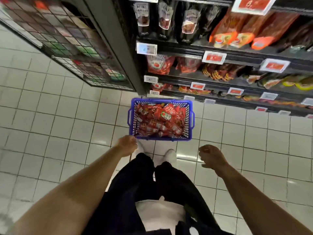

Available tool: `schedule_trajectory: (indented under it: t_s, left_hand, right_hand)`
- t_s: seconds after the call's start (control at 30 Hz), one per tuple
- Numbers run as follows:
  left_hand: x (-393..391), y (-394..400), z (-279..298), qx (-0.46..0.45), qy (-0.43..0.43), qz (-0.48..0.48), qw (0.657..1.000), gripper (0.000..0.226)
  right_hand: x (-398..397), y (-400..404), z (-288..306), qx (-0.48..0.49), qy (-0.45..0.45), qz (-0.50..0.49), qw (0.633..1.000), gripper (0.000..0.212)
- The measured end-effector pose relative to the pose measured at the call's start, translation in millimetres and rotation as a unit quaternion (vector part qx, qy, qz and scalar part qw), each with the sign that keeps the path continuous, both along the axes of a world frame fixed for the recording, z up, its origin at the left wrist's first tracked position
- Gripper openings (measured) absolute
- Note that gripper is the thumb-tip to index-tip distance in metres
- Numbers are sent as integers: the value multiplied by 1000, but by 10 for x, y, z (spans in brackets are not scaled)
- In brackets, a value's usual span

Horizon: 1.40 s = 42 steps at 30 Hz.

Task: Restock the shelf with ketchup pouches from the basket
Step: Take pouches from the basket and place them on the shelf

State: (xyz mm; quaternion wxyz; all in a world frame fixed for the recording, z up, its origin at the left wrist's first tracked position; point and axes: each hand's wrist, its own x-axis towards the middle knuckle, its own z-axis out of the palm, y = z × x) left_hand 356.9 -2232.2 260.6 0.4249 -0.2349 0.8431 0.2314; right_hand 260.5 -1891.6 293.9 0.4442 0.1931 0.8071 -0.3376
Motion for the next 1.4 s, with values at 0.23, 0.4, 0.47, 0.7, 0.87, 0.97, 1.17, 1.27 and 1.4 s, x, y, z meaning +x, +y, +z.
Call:
schedule_trajectory:
  t_s: [0.23, 0.4, 0.47, 0.7, 0.87, 0.97, 1.17, 1.27, 1.4]
  left_hand:
    - [-8, -86, -968, 11, -5, 15, 1000, 23]
    - [-256, -116, -1947, 35, 27, 116, 992, 30]
    - [-449, -54, -2425, 55, 39, 113, 991, 37]
    - [-864, 268, -4108, 106, 104, 82, 985, 74]
    - [-1032, 306, -4910, -32, 115, -116, 986, 102]
    - [-1088, 295, -5123, -98, 132, -151, 975, 102]
    - [-1137, 229, -4885, -98, 98, -211, 968, 91]
    - [-1024, 183, -4430, -46, 47, -126, 990, 70]
    - [-778, 76, -3669, 117, 12, 95, 989, 38]
  right_hand:
    - [27, -326, -880, 43, -46, 36, 997, 14]
    - [-338, -937, -1842, 35, -3, 141, 989, 8]
    - [-572, -1213, -2349, 25, 48, 215, 975, 11]
    - [-1262, -1732, -4085, 65, 119, 357, 924, 86]
    - [-1432, -1765, -4827, 143, 190, 474, 848, 112]
    - [-1370, -1747, -4988, 179, 240, 488, 820, 115]
    - [-1317, -1741, -4812, 116, 167, 411, 888, 86]
    - [-1286, -1645, -4383, 91, 122, 317, 936, 57]
    - [-1149, -1342, -3519, 63, 102, 239, 964, 26]
